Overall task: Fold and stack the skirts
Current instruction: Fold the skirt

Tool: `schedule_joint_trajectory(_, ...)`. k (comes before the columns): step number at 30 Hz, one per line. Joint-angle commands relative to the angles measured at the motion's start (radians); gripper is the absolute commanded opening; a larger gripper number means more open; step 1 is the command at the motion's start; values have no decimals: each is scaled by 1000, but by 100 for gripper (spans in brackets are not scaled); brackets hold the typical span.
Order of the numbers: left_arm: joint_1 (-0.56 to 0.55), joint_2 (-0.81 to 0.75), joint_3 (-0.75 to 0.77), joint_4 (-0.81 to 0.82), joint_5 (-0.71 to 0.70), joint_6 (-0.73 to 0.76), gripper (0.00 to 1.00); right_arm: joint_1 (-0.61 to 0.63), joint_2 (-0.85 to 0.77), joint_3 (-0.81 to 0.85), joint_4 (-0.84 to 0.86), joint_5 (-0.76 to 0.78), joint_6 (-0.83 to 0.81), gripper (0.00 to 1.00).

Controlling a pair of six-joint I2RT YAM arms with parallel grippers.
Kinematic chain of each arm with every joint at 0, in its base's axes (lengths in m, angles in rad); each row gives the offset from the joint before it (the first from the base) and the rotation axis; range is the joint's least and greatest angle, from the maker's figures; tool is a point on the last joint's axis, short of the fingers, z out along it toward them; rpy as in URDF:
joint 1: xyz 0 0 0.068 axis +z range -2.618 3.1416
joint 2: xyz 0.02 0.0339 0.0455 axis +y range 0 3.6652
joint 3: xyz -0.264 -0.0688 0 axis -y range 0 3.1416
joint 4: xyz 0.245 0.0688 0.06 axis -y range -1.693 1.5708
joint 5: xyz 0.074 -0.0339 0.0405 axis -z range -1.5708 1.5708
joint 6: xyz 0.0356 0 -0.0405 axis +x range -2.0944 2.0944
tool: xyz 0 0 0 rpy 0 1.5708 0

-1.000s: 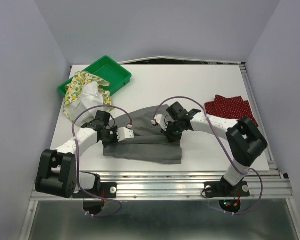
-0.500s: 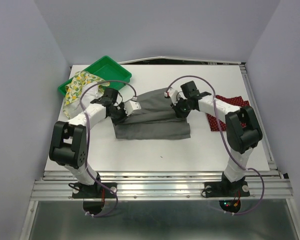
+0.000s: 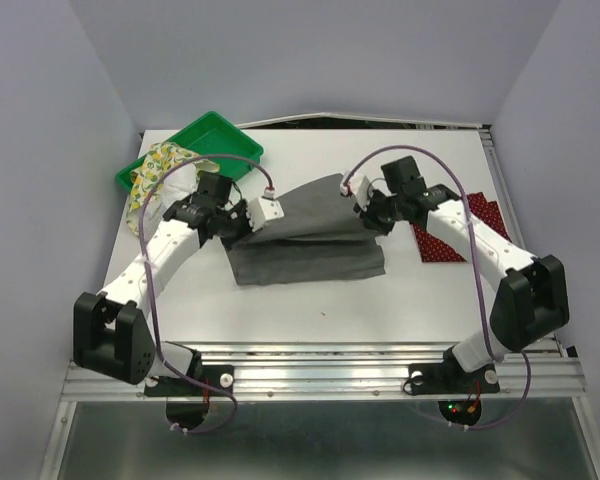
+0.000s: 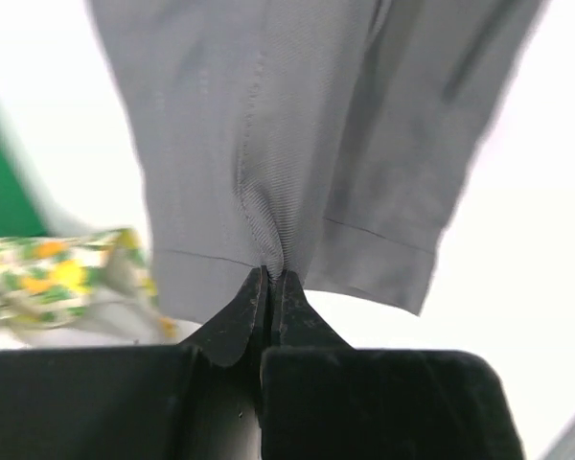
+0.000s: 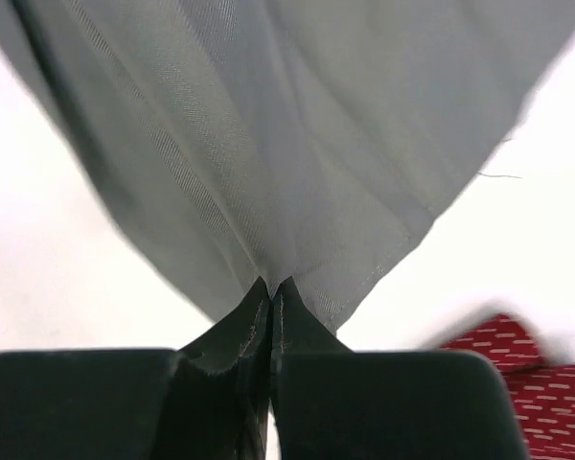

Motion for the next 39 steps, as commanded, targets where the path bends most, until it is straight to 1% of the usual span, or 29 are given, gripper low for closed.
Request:
schedule_joint_trajectory(1, -69, -38, -208, -74, -81, 33, 0, 27, -35, -225, 4, 50, -29, 1)
schedule_joint_trajectory(3, -122, 0, -281, -10, -122, 7, 0, 42, -6, -323, 88, 72, -21, 1)
schedule_joint_trajectory(5, -141, 47, -302, 15, -118, -9, 0, 43, 34, -354, 132, 82, -14, 1)
schedule_joint_trajectory(6, -152, 95, -312, 18, -106, -18, 0, 43, 78, -367, 162, 96, -15, 1)
schedule_joint_trajectory(9, -159, 163, -317, 39, -107, -32, 0, 43, 126, -370, 214, 125, -2, 1)
schedule_joint_trajectory(12, -164, 170, -317, 42, -112, -30, 0, 43, 133, -364, 235, 145, 5, 1)
schedule_joint_trajectory(15, -164, 158, -308, 73, -136, -61, 0, 43, 141, -345, 233, 170, 15, 2)
schedule_joint_trajectory(17, -164, 157, -284, 90, -133, -88, 0, 43, 155, -318, 271, 208, 34, 6)
schedule_joint_trajectory(18, -164, 172, -247, 90, -124, -119, 0, 43, 166, -300, 287, 248, 55, 10)
schedule_joint_trajectory(19, -164, 184, -224, 88, -101, -168, 0, 34, 196, -245, 313, 283, 83, 11)
schedule_joint_trajectory(20, -164, 199, -199, 81, -89, -168, 0, 33, 216, -205, 319, 283, 103, 12)
schedule_joint_trajectory(21, -164, 215, -173, 72, -72, -206, 0, 20, 239, -160, 319, 308, 126, 20)
schedule_joint_trajectory(22, -164, 242, -126, 58, -54, -222, 0, 20, 277, -66, 317, 319, 174, 21)
schedule_joint_trajectory(23, -167, 249, -112, 61, -52, -240, 0, 4, 287, -25, 313, 319, 195, 26)
schedule_joint_trajectory(24, -172, 250, -101, 62, -55, -272, 0, -8, 288, 6, 310, 313, 216, 52)
schedule_joint_trajectory(25, -175, 243, -87, 67, -52, -288, 0, -8, 282, 32, 305, 303, 235, 63)
schedule_joint_trajectory(27, -179, 223, -79, 65, -34, -323, 0, -17, 234, 72, 266, 271, 303, 72)
schedule_joint_trajectory(28, -182, 217, -79, 65, -26, -340, 0, -17, 209, 69, 258, 238, 330, 75)
schedule_joint_trajectory(29, -190, 210, -81, 65, -21, -354, 0, -17, 180, 63, 245, 225, 357, 78)
schedule_joint_trajectory(30, -196, 204, -84, 68, -23, -365, 0, -17, 149, 54, 232, 189, 420, 79)
schedule_joint_trajectory(31, -202, 184, -101, 78, -29, -378, 0, -17, 82, 20, 218, 175, 463, 79)
schedule_joint_trajectory(32, -214, 172, -110, 110, -53, -418, 0, -17, 46, -5, 216, 164, 538, 79)
schedule_joint_trajectory(35, -230, 132, -147, 142, -60, -476, 0, -17, -82, -112, 213, 52, 675, 79)
schedule_joint_trajectory(36, -245, 122, -158, 150, -61, -492, 0, -17, -106, -143, 222, -23, 789, 78)
schedule_joint_trajectory(37, -256, 100, -179, 157, -66, -506, 0, -17, -122, -170, 247, -58, 839, 78)
schedule_joint_trajectory(38, -277, 89, -182, 162, -82, -516, 0, -17, -138, -221, 254, -121, 924, 77)
schedule_joint_trajectory(39, -284, 66, -187, 171, -96, -526, 0, -17, -140, -242, 277, -158, 972, 75)
